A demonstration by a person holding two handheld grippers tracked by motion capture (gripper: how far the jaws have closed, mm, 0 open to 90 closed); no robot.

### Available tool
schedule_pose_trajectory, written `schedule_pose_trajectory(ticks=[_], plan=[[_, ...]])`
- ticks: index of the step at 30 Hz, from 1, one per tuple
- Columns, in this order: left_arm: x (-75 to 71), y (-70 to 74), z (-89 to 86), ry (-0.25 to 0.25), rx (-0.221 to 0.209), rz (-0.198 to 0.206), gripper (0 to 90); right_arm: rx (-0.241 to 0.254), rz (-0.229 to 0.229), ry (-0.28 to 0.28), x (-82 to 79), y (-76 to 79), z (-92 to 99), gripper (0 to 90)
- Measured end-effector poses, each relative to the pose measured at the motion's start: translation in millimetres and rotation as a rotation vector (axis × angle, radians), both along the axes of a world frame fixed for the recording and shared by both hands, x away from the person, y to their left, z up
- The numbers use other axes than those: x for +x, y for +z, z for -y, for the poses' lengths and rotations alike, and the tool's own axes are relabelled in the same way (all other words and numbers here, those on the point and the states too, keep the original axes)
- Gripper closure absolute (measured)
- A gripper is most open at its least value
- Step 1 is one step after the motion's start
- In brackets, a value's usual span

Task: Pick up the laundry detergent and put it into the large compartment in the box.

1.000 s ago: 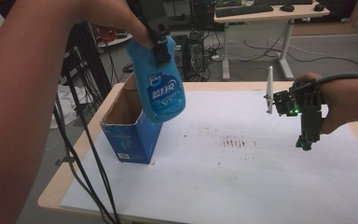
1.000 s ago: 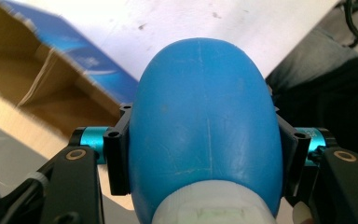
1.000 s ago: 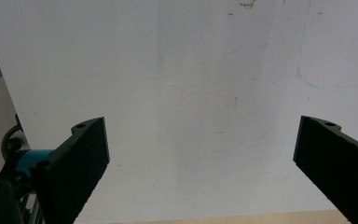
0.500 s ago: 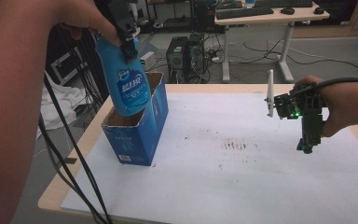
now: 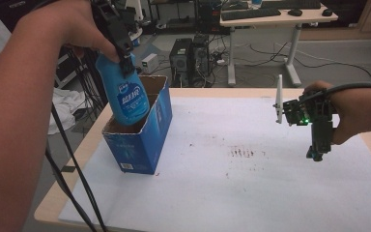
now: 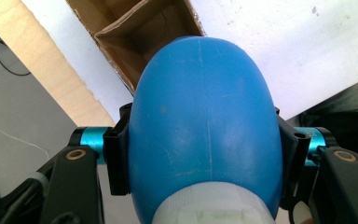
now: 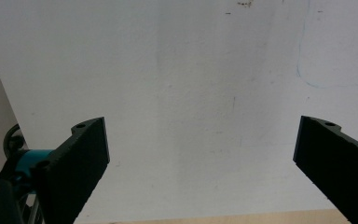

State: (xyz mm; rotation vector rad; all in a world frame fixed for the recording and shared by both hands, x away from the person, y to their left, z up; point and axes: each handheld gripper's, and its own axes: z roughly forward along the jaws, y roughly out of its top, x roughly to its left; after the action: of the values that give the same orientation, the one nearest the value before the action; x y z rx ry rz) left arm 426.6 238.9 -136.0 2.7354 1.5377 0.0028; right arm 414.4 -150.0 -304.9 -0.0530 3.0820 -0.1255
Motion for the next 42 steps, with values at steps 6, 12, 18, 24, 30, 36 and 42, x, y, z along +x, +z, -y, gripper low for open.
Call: schedule_pose_trajectory(ticks=[6, 12, 18, 24, 30, 36, 42], plan=[[3.1, -17.3, -2.8, -0.095, 0.036, 0.016, 37.8, -0.007, 0.002, -0.001, 1.8, -0.4, -1.8, 2.4], [5.7, -39.4, -8.1, -0.136, 0.033, 0.015, 37.8, -0.009, 0.002, 0.003, 2.0, 0.6, -6.0, 2.4], [6.8, -60.1, -9.9, -0.186, 0.022, 0.003, 37.8, -0.015, 0.003, 0.02, 1.6, -0.9, -9.4, 2.4], [11.8, -80.5, -12.1, -0.212, 0.026, -0.021, 37.8, -0.009, 0.004, 0.023, 0.0, -2.0, -13.5, 2.4], [14.3, -104.6, -11.5, -0.256, 0.026, -0.035, 37.8, -0.016, 0.003, 0.03, 0.8, -3.5, -15.6, 2.4], [16.1, -120.2, -14.7, -0.261, 0.014, -0.047, 37.8, -0.02, 0.0, 0.019, 1.1, -4.2, -15.2, 2.4], [14.7, -130.7, -13.1, -0.273, 0.018, -0.047, 37.8, -0.022, 0.0, 0.02, 1.5, -4.6, -15.4, 2.4]])
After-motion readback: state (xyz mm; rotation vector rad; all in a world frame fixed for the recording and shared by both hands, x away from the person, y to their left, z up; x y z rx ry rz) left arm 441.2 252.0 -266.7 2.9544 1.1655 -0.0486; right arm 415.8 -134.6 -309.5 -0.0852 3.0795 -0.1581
